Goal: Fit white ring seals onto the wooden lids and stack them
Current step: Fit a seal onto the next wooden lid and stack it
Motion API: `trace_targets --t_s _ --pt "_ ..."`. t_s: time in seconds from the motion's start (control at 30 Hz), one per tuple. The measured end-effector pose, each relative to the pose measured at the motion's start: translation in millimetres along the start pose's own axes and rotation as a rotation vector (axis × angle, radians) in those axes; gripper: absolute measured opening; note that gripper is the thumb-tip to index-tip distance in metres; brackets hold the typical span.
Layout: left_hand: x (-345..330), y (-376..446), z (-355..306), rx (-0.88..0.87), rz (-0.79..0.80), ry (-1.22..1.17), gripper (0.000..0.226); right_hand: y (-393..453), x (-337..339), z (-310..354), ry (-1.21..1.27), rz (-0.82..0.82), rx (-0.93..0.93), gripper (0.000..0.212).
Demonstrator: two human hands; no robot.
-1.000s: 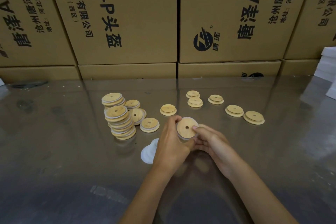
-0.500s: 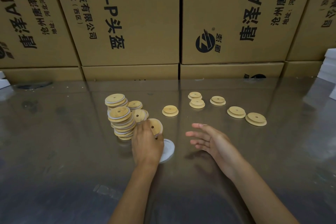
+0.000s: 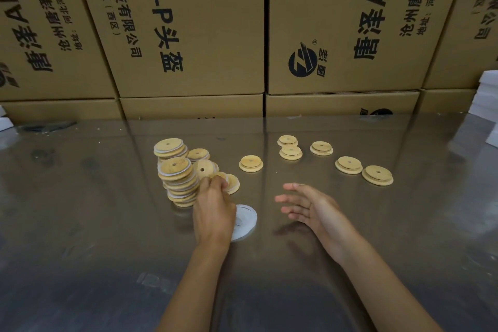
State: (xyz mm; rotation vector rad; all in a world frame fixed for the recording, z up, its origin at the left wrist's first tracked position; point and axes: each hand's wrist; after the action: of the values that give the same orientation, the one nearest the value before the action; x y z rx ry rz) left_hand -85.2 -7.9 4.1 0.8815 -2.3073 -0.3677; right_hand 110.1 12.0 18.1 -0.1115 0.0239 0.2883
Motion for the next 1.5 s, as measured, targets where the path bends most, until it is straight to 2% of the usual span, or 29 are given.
trace_targets --t_s 0.13,0.27,0.53,0.77,0.87,0.97,1.03,1.13,1.23,1.37,1.43,1.5 --pt "-2.6 1.4 0.6 -0.062 0.053 -0.018 0.023 -0.2 -1.0 0.7 0.0 -0.004 0.0 0.027" --pt "-5.4 0.9 2.5 -0.05 0.082 -0.037 0.025 -0.9 -1.1 0.7 -0.003 -0.009 -0.002 0.027" --pt "-11.6 1.0 7.9 -0.139 0.258 0.002 0.029 -0.7 -2.8 2.1 0.012 -0.039 -0.016 0.025" --pt "-14.6 -2.2 6.6 -0.159 0.309 0.018 0.021 2.6 1.7 1.2 0.056 -0.286 -0.016 0.015" --pt "-15.4 -6.4 3.2 -0.17 0.355 0.037 0.017 8.6 10.6 -1.7 -0.106 -0.427 0.013 0.017" --pt "-17.7 -12.2 -0.1 -0.21 0.385 0.057 0.016 15.5 29.3 -8.1 -0.523 -0.617 0.087 0.012" --pt "-19.6 -15.5 -2.0 -0.247 0.388 0.111 0.018 17.0 46.0 -14.5 -0.88 -0.683 0.079 0.028" --pt "-21.0 -21.2 -7.2 -0.301 0.361 0.205 0.019 15.0 63.0 -22.1 -1.156 -0.692 -0.022 0.049" --pt "-23.2 -29.2 -14.7 -0.354 0.362 0.199 0.02 15.8 64.7 -23.9 -1.19 -0.715 -0.084 0.056" --pt "-28.0 -36.3 -22.6 -0.422 0.405 0.163 0.02 18.3 65.5 -21.1 -1.211 -0.666 -0.154 0.06" --pt "-29.1 -37.5 -23.6 -0.427 0.42 0.152 0.019 19.7 67.9 -19.7 -1.223 -0.658 -0.17 0.059" --pt "-29.0 -38.2 -23.7 -0.417 0.427 0.141 0.019 20.1 73.7 -16.4 -1.225 -0.653 -0.185 0.067"
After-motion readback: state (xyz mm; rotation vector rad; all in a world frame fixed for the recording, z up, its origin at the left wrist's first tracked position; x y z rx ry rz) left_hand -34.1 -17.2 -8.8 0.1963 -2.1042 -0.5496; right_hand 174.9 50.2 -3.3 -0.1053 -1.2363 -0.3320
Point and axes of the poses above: each hand's wrist, its own y-axis towards the middle knuckle, its own x-axis out of the back of the hand, z = x × y, and after that the axes turned 11 degrees about -y, right-handed
